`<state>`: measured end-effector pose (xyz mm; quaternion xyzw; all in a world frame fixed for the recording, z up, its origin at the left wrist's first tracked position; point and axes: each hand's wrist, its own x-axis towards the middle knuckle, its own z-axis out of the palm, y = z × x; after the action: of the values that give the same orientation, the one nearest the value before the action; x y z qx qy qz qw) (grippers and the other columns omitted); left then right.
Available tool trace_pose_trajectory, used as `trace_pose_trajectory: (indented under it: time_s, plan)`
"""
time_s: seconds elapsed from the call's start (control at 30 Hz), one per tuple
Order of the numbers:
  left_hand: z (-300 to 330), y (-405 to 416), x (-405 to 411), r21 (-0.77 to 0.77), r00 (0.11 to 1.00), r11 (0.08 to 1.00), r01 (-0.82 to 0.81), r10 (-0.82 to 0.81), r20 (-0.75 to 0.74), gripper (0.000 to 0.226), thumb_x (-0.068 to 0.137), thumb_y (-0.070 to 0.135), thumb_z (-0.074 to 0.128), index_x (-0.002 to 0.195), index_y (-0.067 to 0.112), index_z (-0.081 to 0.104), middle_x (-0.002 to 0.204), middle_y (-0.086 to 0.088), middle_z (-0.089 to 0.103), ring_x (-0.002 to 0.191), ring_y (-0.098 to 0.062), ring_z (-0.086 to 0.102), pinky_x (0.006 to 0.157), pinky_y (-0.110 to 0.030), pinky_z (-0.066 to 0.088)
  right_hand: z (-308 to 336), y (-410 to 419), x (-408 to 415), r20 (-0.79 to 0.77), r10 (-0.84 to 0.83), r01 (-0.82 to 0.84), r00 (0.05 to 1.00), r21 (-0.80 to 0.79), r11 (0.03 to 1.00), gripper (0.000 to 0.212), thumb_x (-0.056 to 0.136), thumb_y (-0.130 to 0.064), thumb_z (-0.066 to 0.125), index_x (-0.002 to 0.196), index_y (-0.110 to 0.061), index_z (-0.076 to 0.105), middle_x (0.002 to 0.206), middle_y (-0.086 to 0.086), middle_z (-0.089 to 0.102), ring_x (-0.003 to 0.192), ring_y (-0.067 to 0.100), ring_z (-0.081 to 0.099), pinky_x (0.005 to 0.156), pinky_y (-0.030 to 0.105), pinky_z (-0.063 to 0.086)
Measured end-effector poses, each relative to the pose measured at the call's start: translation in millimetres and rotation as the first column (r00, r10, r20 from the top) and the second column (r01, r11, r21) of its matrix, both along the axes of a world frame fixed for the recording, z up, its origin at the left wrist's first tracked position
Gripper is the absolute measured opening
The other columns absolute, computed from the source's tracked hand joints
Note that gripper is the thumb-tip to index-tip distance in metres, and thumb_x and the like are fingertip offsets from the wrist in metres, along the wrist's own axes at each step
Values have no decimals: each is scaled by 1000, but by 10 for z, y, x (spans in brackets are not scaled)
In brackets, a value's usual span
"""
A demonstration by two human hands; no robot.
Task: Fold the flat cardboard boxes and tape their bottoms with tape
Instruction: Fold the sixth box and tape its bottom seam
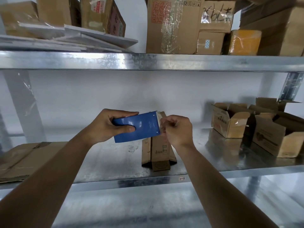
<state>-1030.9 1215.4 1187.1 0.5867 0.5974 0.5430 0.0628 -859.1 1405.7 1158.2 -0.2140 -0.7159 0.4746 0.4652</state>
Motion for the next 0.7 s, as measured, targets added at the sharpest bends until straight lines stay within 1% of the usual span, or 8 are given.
trace_pose_trajectory:
  time_s: [0.07, 0.17, 0.2, 0.3, 0.37, 0.43, 0.57, 0.7]
  plan:
    - [17, -30, -48, 6, 1000, 1000, -12, 12, -22, 49, 77, 12, 83, 124, 23, 73, 120, 7, 76, 109, -11, 72, 91, -25, 58, -23, 69, 14, 5, -117, 117, 993, 30, 993, 35, 95, 2, 63, 79, -24, 80, 79, -9, 76, 78, 13, 73, 77, 38, 65]
    - [7, -98, -122, 8, 998, 999, -38, 39, -40, 49, 77, 10, 82, 123, 25, 73, 119, 9, 76, 109, -7, 71, 91, -22, 57, -57, 186, 60, -9, -198, 198, 980, 2, 980, 57, 91, 6, 58, 69, -44, 76, 76, -14, 76, 81, 16, 75, 77, 44, 65]
    - [11, -109, -131, 3, 998, 999, -38, 39, -45, 49, 77, 10, 82, 123, 25, 72, 119, 10, 76, 109, -7, 71, 91, -22, 57, -71, 192, 72, -10, -216, 216, 976, 12, 976, 60, 90, 5, 58, 66, -48, 74, 75, -14, 75, 81, 16, 75, 76, 45, 65]
    - [65, -95, -160, -31, 999, 999, -8, 7, -35, 50, 78, 9, 80, 125, 22, 72, 120, 7, 76, 109, -10, 72, 91, -25, 59, -79, 156, 81, -3, -270, 269, 963, 55, 961, 55, 92, 4, 58, 60, -39, 68, 76, -13, 74, 78, 16, 74, 72, 45, 65]
    - [133, -97, -183, -55, 1000, 998, 2, -3, -23, 52, 78, 10, 80, 128, 20, 71, 121, 6, 76, 109, -12, 72, 91, -26, 59, -74, 153, 88, 7, -293, 292, 956, 75, 953, 51, 91, 5, 55, 64, -38, 66, 78, -11, 74, 76, 18, 73, 71, 44, 64]
    - [185, -115, -234, -66, 999, 998, 2, -5, -31, 53, 79, 9, 79, 130, 18, 70, 122, 4, 76, 110, -14, 73, 92, -28, 59, -39, 191, 110, 1, -303, 302, 953, 46, 952, 48, 91, 2, 54, 66, -36, 67, 75, -10, 75, 75, 20, 73, 74, 45, 64]
    - [173, -135, -332, -77, 1000, 997, 2, -4, -28, 52, 81, 6, 78, 131, 15, 69, 121, 2, 76, 110, -19, 73, 92, -32, 61, -29, 280, 159, 14, -301, 301, 953, -4, 954, 43, 93, -2, 58, 66, -33, 70, 69, -11, 74, 76, 18, 74, 77, 46, 64]
    - [125, -94, -407, -111, 1000, 994, 1, -4, -27, 51, 80, 9, 79, 130, 16, 71, 120, 1, 77, 111, -21, 73, 94, -35, 60, -97, 329, 138, 65, -277, 278, 959, -8, 960, 40, 95, -2, 60, 70, -30, 72, 72, -8, 75, 76, 18, 74, 79, 45, 64]
